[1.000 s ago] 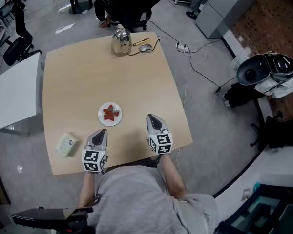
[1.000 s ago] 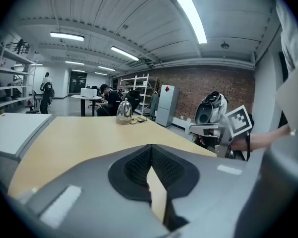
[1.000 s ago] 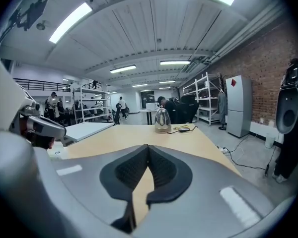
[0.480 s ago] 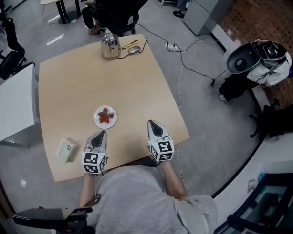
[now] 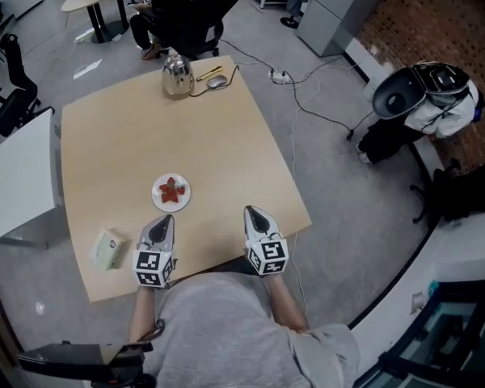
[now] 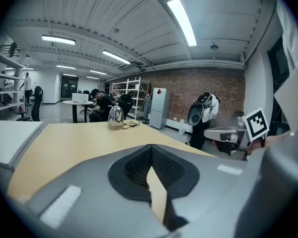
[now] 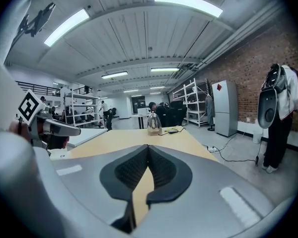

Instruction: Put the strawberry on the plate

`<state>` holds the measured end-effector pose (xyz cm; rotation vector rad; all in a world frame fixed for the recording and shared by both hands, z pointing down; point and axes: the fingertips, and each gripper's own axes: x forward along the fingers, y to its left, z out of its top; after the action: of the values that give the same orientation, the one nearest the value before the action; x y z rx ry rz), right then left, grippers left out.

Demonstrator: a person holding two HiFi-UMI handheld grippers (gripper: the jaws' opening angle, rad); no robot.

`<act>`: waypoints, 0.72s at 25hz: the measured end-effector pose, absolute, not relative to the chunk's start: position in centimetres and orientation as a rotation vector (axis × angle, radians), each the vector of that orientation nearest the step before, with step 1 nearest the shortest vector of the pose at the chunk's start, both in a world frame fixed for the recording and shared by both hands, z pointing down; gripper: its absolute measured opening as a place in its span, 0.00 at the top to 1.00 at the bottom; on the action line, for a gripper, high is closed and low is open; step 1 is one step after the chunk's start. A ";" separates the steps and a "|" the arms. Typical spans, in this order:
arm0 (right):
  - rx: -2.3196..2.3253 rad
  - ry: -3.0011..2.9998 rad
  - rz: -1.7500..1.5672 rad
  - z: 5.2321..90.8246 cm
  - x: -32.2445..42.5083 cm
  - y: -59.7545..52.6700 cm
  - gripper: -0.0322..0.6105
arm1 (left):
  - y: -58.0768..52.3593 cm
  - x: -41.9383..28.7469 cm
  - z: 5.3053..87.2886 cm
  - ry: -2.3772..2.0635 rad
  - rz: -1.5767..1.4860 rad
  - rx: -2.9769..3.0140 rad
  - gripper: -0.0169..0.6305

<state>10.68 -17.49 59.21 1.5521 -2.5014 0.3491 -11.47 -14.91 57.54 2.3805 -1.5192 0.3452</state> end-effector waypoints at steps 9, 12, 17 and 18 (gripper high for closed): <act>1.547 -2.499 0.361 59.6 10.5 -16.6 0.94 | -14.4 -11.6 57.4 -1.529 0.346 2.385 0.94; 1.535 -2.499 0.355 59.5 10.3 -16.6 0.94 | -14.0 -11.7 57.3 -1.532 0.348 2.382 0.94; 1.521 -2.509 0.347 59.4 10.0 -16.5 0.94 | -13.7 -11.8 57.4 -1.539 0.354 2.381 0.94; 1.522 -2.510 0.348 59.4 9.9 -16.5 0.94 | -13.7 -11.9 57.4 -1.538 0.354 2.379 0.94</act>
<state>9.92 -16.47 59.42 1.5218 -2.5097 0.3484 -11.87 -13.70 57.38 2.3792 -1.5383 0.3536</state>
